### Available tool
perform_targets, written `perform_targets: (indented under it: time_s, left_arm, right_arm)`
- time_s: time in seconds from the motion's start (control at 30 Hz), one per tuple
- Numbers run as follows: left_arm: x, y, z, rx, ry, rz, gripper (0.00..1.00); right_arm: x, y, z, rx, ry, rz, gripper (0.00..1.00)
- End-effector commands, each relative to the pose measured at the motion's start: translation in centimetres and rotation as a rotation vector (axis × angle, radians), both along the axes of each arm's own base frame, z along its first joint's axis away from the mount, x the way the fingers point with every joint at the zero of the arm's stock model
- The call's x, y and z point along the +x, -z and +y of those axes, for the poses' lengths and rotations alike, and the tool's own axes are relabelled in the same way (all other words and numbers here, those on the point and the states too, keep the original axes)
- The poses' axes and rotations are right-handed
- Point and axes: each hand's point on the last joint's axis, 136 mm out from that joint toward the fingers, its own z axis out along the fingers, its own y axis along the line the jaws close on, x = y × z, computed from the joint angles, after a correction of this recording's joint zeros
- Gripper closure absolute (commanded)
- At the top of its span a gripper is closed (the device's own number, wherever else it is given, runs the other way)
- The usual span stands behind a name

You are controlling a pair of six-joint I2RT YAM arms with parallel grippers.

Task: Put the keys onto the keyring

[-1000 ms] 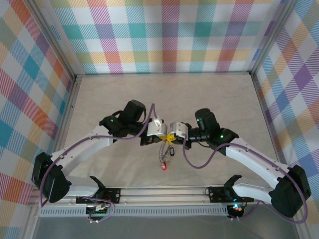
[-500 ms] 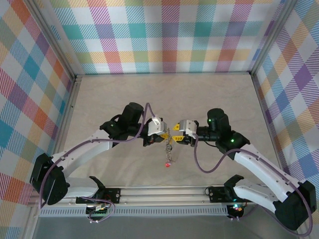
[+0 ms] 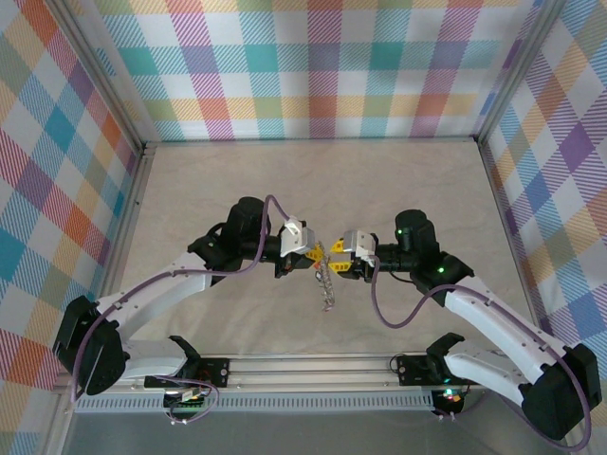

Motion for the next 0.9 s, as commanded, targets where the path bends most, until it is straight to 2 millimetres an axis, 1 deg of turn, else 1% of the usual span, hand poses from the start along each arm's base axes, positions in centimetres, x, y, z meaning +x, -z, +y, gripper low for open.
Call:
perform_targets:
  time_s: [0.0,0.17,0.27,0.37,0.43,0.57,0.63,0.87]
  left_arm:
    - [-0.1,-2.8,0.0,-0.097,0.015,-0.056,1.00]
    - [-0.3,-3.2,-0.1,-0.124,0.022,-0.067,1.00]
    - [-0.3,-3.3,0.1,-0.123,0.017,-0.077,1.00]
    - [-0.5,-3.3,0.0,-0.124,0.031,-0.073,1.00]
    - [-0.5,-3.2,0.0,-0.130,0.028,-0.070,1.00]
    - [-0.4,-3.3,-0.4,-0.141,0.038,-0.062,1.00]
    - [-0.3,-3.3,-0.6,-0.142,0.041,-0.058,1.00]
    - [-0.1,-3.2,-0.9,-0.140,0.043,-0.056,1.00]
  right_arm:
    - [-0.4,-0.3,0.3,0.031,-0.033,0.020,0.66]
    - [0.4,-0.1,0.3,0.036,0.003,0.021,0.67]
    - [1.2,-0.2,-0.1,0.051,0.056,0.021,0.65]
    - [0.9,-0.2,-0.3,0.082,0.045,0.045,0.64]
    - [0.6,0.1,-0.2,0.078,0.028,0.063,0.66]
    - [0.1,-0.3,0.1,0.105,-0.009,0.071,0.71]
    - [0.0,-0.5,0.2,0.108,-0.020,0.073,0.74]
    - [0.3,-0.8,0.5,0.120,-0.033,0.059,0.80]
